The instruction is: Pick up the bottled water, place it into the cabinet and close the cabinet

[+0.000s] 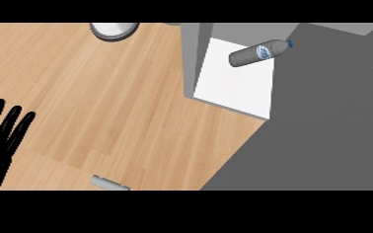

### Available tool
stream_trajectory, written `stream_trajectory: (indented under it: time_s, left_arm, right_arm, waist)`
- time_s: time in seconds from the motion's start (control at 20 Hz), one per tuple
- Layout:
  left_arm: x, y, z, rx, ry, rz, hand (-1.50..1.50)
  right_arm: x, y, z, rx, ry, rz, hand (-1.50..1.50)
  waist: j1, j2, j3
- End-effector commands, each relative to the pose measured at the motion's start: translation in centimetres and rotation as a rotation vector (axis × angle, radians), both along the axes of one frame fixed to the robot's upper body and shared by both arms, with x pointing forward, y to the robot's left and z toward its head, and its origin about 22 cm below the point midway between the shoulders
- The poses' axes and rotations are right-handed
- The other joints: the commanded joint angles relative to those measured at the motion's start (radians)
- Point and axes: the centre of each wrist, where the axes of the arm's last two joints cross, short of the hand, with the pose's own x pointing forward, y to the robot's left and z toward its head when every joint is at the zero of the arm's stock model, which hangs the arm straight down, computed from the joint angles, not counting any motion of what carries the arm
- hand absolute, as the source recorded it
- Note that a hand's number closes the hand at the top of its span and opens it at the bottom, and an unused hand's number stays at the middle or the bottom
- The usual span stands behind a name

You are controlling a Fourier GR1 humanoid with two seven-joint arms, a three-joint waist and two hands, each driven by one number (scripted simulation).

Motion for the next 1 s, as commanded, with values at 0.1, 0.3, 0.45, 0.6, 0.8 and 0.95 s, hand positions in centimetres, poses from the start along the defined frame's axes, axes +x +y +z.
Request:
stream_trajectory:
  time_s: [0.1,0.3,0.45,0.6,0.8,0.95]
  left_arm:
    - [0.1,0.4,0.1,-0.001,-0.002,-0.003,-1.5]
    - [0.4,0.5,0.1,-0.001,-0.006,-0.002,-1.5]
    - [0.6,0.5,0.5,0.001,-0.017,-0.007,-1.5]
    - [0.4,0.7,0.2,0.004,0.007,-0.017,-1.5]
    - [0.7,1.1,0.2,0.006,0.003,-0.005,-1.5]
    - [0.9,0.7,0.3,-0.005,-0.004,-0.01,-1.5]
  right_arm:
    - [0.2,1.6,-0.8,0.09,0.118,-0.008,1.5]
    - [1.5,1.3,-0.4,0.05,0.046,-0.09,1.5]
    - [2.5,1.1,-0.1,-0.029,0.003,-0.113,1.5]
    - [4.0,1.3,-0.2,-0.102,-0.007,-0.143,1.5]
    - [6.3,1.9,-0.3,-0.165,-0.009,-0.184,1.5]
    - [8.0,2.7,-0.3,-0.151,0.0,-0.213,1.5]
  waist:
    - [0.007,0.014,0.005]
    - [0.001,0.01,0.006]
    - [-0.001,0.003,0.006]
    - [0.01,-0.001,0.006]
    - [0.004,-0.002,0.006]
    - [-0.001,-0.005,0.01]
